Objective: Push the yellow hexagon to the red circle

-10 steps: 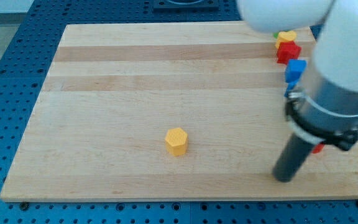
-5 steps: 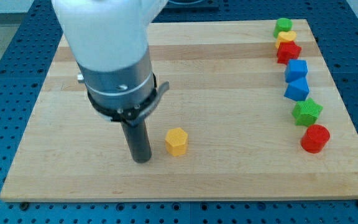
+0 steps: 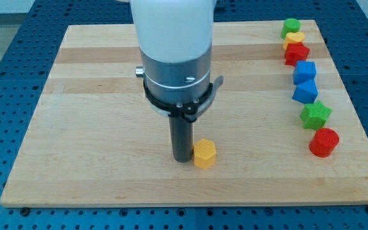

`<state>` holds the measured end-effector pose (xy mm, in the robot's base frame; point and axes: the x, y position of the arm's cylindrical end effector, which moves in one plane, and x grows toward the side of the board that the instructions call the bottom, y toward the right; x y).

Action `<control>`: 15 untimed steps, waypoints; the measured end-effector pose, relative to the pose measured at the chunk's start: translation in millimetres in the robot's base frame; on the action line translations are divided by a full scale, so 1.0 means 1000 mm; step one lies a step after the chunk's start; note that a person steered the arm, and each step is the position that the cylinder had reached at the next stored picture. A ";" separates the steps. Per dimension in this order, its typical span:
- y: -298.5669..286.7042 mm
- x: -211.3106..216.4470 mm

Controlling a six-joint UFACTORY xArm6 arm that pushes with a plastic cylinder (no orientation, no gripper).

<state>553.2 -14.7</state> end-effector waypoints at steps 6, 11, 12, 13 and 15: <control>0.112 -0.006; 0.147 0.027; 0.147 0.032; 0.147 0.041; 0.157 0.043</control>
<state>596.6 142.1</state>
